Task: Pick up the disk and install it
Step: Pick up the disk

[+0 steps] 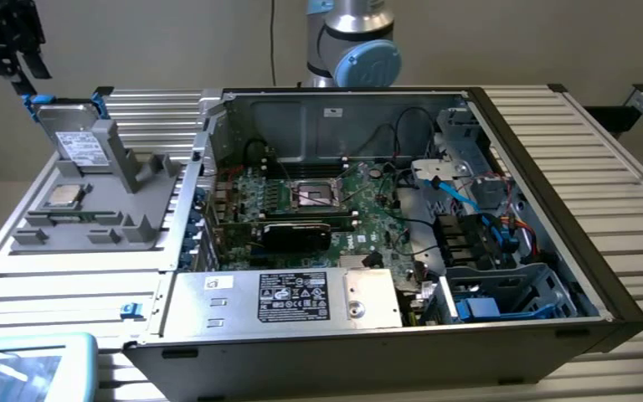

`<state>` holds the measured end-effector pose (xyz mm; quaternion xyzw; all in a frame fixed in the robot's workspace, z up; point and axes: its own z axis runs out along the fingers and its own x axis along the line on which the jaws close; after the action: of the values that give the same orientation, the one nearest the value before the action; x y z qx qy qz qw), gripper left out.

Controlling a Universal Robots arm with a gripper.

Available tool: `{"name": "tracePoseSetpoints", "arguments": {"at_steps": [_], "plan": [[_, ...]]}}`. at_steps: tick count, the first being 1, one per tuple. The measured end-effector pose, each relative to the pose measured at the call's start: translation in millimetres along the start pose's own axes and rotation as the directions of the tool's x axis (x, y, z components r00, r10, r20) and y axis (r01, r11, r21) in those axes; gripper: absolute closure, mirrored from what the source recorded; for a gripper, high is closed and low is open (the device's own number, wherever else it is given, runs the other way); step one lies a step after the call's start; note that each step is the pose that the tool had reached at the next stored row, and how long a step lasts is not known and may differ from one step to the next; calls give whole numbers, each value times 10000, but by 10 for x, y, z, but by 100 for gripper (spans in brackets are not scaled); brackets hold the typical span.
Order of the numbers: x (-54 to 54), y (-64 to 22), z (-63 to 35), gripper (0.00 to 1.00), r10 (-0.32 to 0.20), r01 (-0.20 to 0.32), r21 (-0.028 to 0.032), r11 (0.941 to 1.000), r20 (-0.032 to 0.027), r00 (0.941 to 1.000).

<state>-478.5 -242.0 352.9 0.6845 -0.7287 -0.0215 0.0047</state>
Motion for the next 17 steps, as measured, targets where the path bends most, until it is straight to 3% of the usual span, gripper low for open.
{"name": "tracePoseSetpoints", "arguments": {"at_steps": [12, 17], "plan": [[3, -41, 217, 49, -1, 1, 0, 10000, 0, 10000], [5, -44, 309, 40, -10, 10, 0, 10000, 0, 10000]]}}
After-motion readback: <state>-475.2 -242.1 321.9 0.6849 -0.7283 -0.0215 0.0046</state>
